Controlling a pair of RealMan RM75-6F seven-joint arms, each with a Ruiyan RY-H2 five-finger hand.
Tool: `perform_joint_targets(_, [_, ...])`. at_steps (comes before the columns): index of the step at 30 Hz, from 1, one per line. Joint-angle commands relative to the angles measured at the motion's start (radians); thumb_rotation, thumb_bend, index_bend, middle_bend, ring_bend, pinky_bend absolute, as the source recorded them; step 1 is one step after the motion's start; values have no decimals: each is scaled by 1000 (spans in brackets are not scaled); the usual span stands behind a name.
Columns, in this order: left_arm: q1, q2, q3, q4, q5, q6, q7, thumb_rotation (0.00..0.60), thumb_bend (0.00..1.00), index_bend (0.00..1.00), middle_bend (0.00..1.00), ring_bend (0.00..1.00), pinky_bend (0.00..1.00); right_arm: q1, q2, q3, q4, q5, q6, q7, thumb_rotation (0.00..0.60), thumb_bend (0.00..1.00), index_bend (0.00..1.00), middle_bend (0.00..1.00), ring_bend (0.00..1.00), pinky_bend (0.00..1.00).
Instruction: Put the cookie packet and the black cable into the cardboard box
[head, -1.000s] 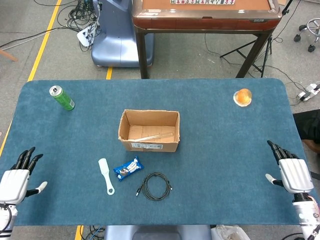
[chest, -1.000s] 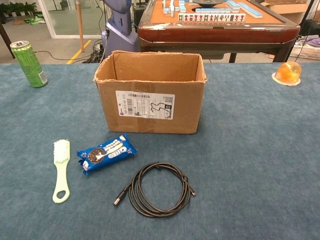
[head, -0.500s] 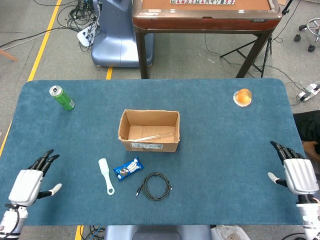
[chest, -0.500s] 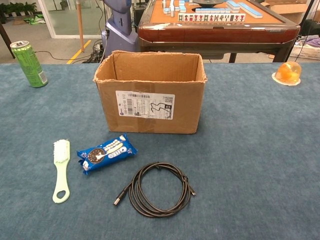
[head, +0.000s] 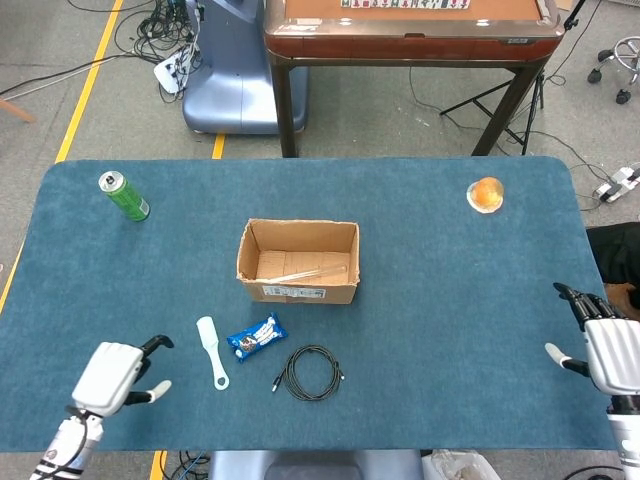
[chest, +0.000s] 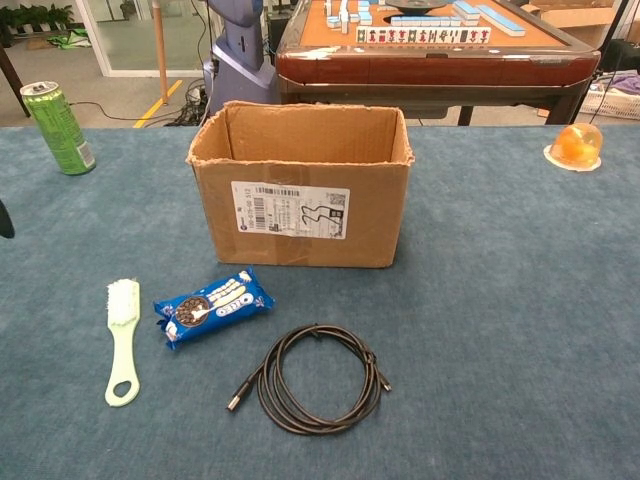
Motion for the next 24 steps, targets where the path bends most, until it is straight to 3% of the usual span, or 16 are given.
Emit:
perform_joint_targets(1, [-37,-42,-14,-36,-48,-52,76,600,152,399,1000,1000,1000,-8,8,8,1,-7,25,18,600,0,189,305,260,444])
perform_joint_targets(13, [-140,-184,-73,-30,-235,-151,282,600,152,374,1000,1000,1000,-33,44,22,-9,-11,71,74,600,0,189,311,260,444])
perform_joint_targets(24, [-226,-291,-119,-3,-436,-159,424,600,82,321,1000,1000,1000,-35,53,24,-13,-9,67,87,600,0,189,311,260,444])
